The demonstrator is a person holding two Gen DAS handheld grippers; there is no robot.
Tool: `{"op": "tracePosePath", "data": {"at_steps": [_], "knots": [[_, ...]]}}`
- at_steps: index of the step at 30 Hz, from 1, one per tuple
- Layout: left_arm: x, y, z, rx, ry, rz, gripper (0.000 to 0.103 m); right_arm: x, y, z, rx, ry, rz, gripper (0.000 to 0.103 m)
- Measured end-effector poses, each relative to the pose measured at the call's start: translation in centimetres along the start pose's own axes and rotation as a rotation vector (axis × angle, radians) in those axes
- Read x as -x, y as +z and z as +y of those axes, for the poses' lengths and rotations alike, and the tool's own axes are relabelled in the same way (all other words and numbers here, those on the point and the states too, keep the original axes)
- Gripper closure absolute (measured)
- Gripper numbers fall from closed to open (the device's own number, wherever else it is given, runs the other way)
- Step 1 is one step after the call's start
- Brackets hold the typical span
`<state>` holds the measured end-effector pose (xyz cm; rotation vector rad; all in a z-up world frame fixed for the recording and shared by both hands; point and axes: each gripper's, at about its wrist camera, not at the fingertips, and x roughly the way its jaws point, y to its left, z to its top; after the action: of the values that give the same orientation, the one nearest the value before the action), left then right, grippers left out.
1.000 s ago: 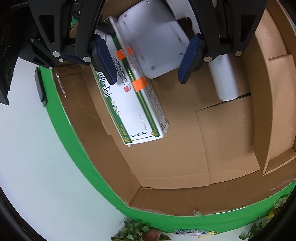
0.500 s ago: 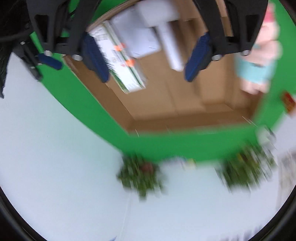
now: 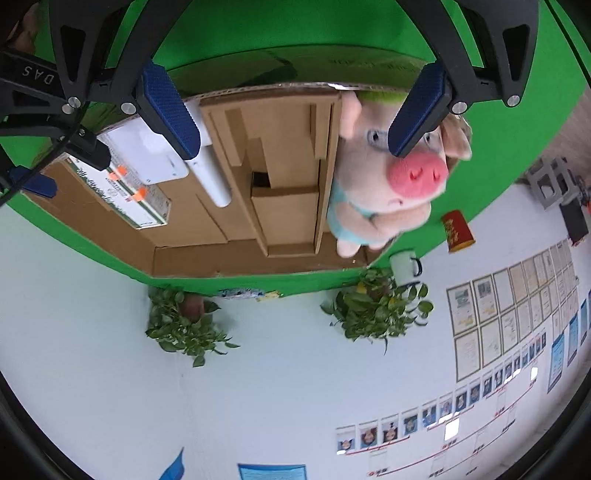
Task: Organize objects
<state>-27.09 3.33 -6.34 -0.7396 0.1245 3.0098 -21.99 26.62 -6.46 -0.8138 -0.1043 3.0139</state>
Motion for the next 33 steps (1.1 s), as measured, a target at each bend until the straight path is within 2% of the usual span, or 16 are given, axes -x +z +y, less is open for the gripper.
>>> {"op": "tracePosePath", "data": {"at_steps": [1, 6, 10, 16, 33], "knots": [[-1.4, -0.6, -0.4, 0.005, -0.006, 0.015, 0.001, 0.0, -0.1, -0.1, -0.005, 0.004, -0.014, 0.017], [-3.4, -0.7, -0.7, 0.022, -0.007, 0.089, 0.0, -0.4, 0.2, -0.5, -0.018, -0.004, -0.003, 0.016], [-3.7, -0.1, -0.7, 0.015, -0.006, 0.094, 0.0, -0.5, 0.2, -0.5, -0.017, -0.011, 0.001, 0.014], [-3.6, 0.3, -0.6, 0.011, -0.005, 0.097, 0.0, -0.6, 0.2, -0.7, -0.024, -0.034, 0.003, 0.001], [-3.7, 0.4, -0.5, 0.012, -0.008, 0.097, 0.0, -0.6, 0.1, -0.8, -0.028, -0.031, 0.002, 0.001]]}}
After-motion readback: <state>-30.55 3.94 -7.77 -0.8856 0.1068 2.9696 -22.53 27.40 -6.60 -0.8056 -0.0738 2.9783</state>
